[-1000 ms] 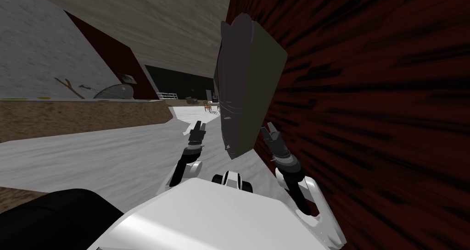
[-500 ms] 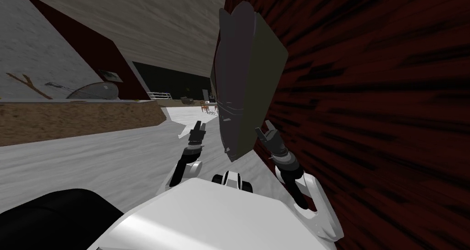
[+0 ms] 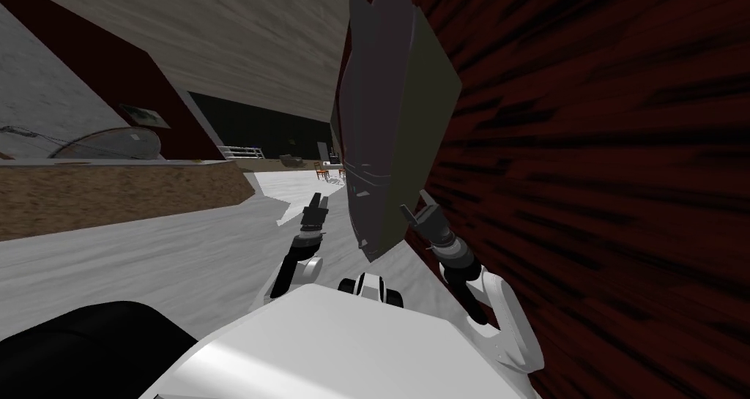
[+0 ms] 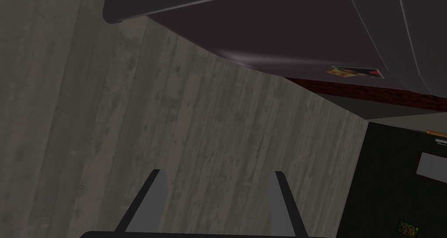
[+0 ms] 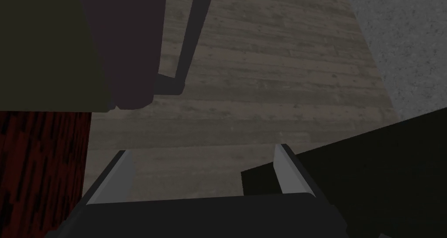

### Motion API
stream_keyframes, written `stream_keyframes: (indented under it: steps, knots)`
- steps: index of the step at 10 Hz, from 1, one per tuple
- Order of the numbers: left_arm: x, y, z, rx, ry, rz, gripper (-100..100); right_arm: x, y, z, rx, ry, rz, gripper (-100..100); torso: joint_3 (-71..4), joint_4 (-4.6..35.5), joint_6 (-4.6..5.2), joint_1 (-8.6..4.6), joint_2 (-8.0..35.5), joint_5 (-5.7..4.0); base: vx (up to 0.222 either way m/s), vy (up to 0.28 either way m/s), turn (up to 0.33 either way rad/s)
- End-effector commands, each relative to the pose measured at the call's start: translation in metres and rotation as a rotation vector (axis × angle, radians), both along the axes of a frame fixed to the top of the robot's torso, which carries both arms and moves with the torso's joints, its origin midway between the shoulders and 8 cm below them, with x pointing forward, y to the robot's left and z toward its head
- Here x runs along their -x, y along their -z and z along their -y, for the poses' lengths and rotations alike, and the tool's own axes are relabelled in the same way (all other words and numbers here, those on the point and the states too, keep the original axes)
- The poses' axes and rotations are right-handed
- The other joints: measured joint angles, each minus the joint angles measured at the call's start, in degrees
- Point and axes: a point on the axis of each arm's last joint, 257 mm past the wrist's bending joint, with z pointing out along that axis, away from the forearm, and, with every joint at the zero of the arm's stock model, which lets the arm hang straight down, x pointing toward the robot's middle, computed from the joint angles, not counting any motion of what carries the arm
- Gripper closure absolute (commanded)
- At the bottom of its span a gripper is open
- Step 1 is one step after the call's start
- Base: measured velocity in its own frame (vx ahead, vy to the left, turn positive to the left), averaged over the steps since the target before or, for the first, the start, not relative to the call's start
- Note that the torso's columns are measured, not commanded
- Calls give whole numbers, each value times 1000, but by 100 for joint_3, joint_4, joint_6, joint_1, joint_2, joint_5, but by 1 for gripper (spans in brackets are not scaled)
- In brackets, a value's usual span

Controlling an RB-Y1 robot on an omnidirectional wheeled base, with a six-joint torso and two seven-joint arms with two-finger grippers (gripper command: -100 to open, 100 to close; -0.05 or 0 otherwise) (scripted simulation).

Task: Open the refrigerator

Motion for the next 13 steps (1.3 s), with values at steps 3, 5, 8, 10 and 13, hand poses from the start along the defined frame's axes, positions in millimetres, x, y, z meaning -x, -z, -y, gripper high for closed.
stream_keyframes:
  steps: [3,5,8,10,13]
  knots:
    - [0,0,0,0,0,0,0,-4,5,-16,132,66,80,-100,1,1,2,5,0,1,81,86,-86]
    - [0,0,0,0,0,0,0,-7,7,-22,189,95,116,-100,6,3,2,8,9,2,60,99,-98]
    - [0,0,0,0,0,0,0,-11,9,-32,281,140,185,-100,0,0,0,0,0,0,75,104,-93]
    - [0,0,0,0,0,0,0,-15,11,-37,336,170,218,-100,1,1,0,-2,3,0,75,89,-94]
    - [0,0,0,0,0,0,0,-22,17,-41,409,215,249,-100,3,2,1,11,4,3,61,97,-92]
